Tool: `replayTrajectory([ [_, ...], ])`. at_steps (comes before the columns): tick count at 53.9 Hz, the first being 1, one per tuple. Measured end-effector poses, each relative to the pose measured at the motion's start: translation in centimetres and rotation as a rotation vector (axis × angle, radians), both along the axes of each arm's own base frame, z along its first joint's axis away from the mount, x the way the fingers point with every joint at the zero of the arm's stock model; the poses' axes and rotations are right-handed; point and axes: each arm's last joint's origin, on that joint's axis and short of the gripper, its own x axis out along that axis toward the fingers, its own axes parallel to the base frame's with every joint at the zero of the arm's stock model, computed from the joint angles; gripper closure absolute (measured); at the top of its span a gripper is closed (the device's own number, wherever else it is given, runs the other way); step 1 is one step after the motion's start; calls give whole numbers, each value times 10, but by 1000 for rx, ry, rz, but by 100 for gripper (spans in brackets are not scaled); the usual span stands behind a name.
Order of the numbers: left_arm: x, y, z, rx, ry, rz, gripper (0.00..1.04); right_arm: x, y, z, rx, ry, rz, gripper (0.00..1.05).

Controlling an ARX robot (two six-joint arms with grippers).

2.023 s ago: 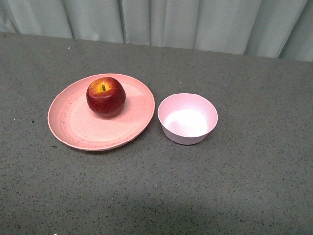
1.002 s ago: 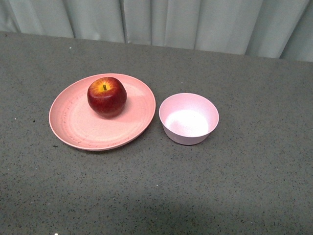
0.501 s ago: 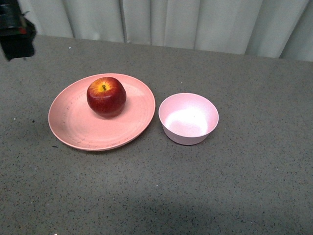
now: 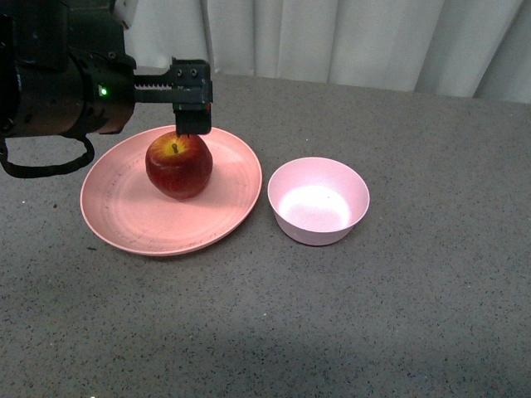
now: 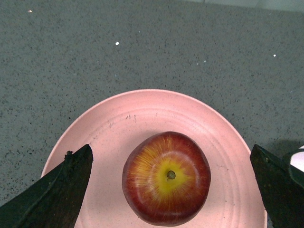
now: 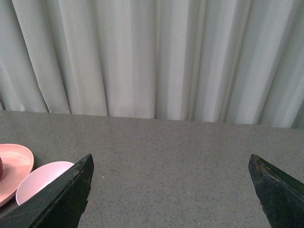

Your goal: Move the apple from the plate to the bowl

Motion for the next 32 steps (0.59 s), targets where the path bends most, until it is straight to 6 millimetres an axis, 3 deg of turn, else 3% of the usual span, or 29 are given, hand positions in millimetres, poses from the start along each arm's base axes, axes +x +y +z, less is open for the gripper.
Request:
replayTrajectory([
  [32,5,-5,-44,31,137,-33,7,0,0,0,0,0,0,9],
])
